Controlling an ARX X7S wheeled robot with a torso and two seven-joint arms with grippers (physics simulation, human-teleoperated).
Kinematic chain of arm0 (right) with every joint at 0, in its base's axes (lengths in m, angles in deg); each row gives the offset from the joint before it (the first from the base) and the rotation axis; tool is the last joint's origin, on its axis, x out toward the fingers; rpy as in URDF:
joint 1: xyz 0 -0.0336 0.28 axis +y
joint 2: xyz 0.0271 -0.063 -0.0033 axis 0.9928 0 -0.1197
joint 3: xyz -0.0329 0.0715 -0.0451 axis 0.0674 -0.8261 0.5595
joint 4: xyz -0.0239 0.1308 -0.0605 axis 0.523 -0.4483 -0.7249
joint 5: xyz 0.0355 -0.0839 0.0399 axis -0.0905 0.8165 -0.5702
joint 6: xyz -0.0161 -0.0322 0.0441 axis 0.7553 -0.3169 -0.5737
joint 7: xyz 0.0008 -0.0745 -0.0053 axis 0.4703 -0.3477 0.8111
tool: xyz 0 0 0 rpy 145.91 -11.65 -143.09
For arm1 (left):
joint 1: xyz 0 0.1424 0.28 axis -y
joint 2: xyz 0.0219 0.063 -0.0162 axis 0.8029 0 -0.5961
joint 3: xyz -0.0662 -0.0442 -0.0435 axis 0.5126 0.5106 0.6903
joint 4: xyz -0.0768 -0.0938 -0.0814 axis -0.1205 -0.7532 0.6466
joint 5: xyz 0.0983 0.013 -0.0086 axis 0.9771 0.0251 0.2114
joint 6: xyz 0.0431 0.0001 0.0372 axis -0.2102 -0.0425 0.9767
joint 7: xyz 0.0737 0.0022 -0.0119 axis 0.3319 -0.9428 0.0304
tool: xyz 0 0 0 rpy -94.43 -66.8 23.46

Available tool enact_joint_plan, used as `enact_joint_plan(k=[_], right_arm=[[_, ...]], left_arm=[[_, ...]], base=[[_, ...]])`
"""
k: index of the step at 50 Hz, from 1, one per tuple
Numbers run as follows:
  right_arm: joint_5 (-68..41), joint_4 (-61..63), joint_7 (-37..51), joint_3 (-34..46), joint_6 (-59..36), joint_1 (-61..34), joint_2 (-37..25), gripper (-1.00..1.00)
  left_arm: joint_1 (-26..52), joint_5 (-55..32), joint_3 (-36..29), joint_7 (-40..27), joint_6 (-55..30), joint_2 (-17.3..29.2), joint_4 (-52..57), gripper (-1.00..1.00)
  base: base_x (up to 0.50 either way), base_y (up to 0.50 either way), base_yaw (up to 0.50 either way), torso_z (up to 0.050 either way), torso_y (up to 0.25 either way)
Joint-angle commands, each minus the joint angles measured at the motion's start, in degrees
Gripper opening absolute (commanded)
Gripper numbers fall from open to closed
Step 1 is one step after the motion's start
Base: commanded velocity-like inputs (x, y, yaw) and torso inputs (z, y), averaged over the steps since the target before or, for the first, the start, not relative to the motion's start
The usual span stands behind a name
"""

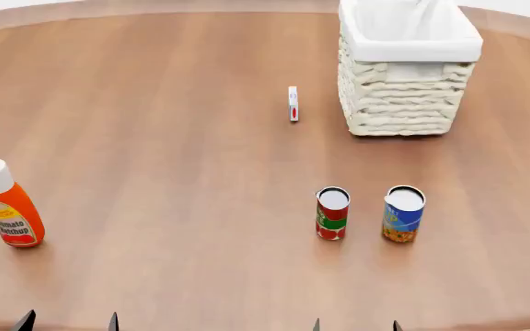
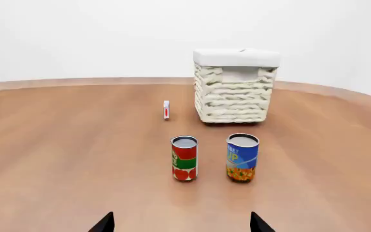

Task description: Pick up the alphabet soup and the cream cheese box, and put them in the basket.

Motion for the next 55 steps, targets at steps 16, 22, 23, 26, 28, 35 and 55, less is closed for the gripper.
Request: enact_joint_plan(k=[16, 22, 23, 26, 28, 35, 55], right_arm=[[-2.2, 10.8, 5.1, 4.3, -2.8, 1.9, -4.0, 1.00], [-1.4, 21.6, 5.9, 5.1, -4.9, 3.8, -5.3, 1.00], [-1.1, 23.2, 6.1, 5.2, -5.2, 4.0, -5.4, 1.00], [-0.9, 29.0, 6.5, 5.2, -7.2, 4.2, -6.0, 1.00], [-0.8, 32.9, 6.6, 5.3, -8.5, 4.5, -6.4, 1.00], [0.9, 42.2, 7.5, 5.7, -9.5, 6.2, -7.9, 1.00], [1.2, 48.3, 8.7, 5.9, -5.1, 7.6, -9.8, 1.00]], left_arm=[[-1.9, -0.2, -4.5, -5.1, -0.8, 4.3, 8.7, 1.00], [-4.4, 0.6, -4.3, -6.3, -3.4, 5.6, 21.0, 1.00], [-4.6, 1.1, -4.5, -6.5, -3.3, 5.8, 22.3, 1.00], [-5.2, 0.6, -4.4, -6.6, -3.9, 6.2, 27.1, 1.00], [-5.5, 3.2, -4.2, -8.4, -1.5, 6.5, 29.0, 1.00], [-7.5, 3.4, -3.9, -8.9, -2.3, 7.7, 37.4, 1.00], [-8.4, 2.3, -2.0, -10.8, -2.0, 9.1, 46.4, 1.00]], base=[[0.00, 0.00, 0.00, 0.000, 0.000], [0.00, 0.00, 0.00, 0.000, 0.000], [0.00, 0.00, 0.00, 0.000, 0.000], [0.00, 0.00, 0.00, 0.000, 0.000], [0.00, 0.00, 0.00, 0.000, 0.000], [0.00, 0.00, 0.00, 0.000, 0.000], [0.00, 0.00, 0.00, 0.000, 0.000]])
